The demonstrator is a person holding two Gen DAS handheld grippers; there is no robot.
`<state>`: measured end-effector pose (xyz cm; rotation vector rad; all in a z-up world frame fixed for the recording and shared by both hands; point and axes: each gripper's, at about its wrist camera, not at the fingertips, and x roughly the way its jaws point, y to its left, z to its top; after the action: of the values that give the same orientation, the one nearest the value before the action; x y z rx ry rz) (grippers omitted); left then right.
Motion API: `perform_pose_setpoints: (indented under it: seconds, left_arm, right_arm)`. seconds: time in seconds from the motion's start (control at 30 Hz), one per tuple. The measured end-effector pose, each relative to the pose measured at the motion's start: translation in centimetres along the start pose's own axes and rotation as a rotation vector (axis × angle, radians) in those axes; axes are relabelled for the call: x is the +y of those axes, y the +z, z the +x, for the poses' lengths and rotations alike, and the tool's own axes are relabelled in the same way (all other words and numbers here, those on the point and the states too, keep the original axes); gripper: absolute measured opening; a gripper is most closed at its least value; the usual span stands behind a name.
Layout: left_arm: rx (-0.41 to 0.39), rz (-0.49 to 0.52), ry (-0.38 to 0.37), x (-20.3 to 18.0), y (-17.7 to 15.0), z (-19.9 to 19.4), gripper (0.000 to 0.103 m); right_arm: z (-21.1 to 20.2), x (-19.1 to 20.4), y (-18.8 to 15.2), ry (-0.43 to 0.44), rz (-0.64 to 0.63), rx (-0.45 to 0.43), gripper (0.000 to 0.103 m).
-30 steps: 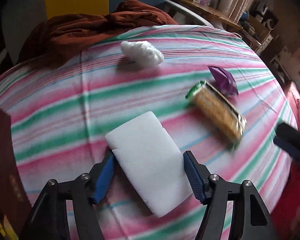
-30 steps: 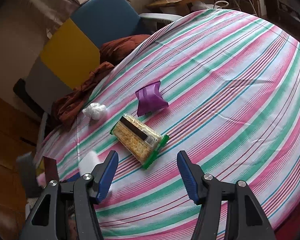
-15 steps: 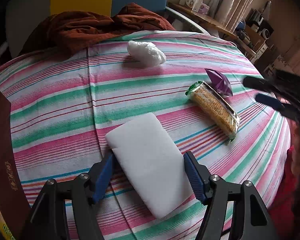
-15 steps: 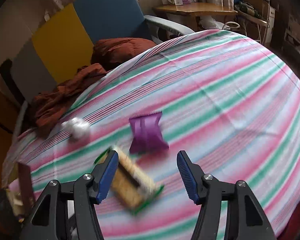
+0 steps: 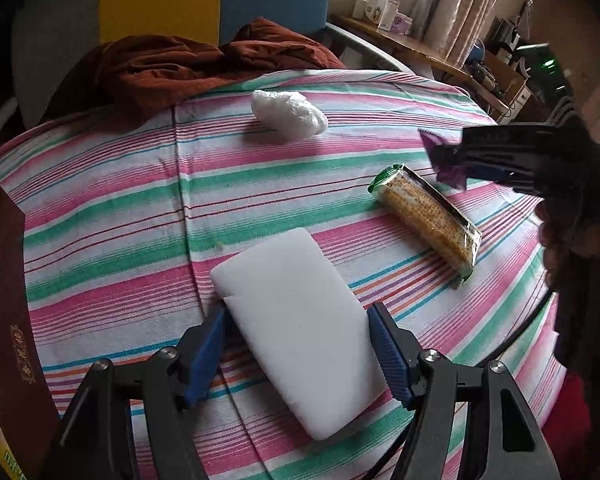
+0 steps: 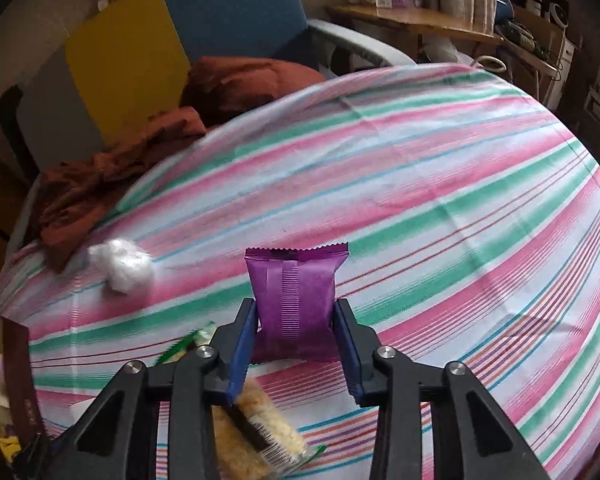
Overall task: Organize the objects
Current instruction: 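Carry the sponge and purple packet over the gold tray with both tools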
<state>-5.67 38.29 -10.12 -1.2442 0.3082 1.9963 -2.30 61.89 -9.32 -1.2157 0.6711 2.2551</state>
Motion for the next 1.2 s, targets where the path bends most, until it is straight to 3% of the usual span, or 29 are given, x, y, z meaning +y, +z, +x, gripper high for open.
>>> perform_pose_setpoints:
  seconds: [0.27,0.5,0.9,1.2]
  left_arm:
    - [-0.001,-0.001,0.001,0.3,-0.1,-1.0,0.065]
    - [-0.093,0.012,0.000,0.3,-0.9,-6.0,0.065]
    - [-0.235,-0.013,0.029,2.3,-4.4,-15.0,0.067]
    - [-0.301,-0.053,0.102,5.0,-6.9,-18.6,0.067]
  right_arm:
    - [-5.3,3.4,-1.6,0.102,-0.086,-0.065,0.038]
    - [-8.4,5.5,-4.7,0.187,-0.113,-0.073,0.038]
    - [-10.4,9.6,-9.8,0.279,-0.179,-0.052,0.038]
    - [-11.5,13.1,-13.0,0.359,-0.220,-0.028,0.038]
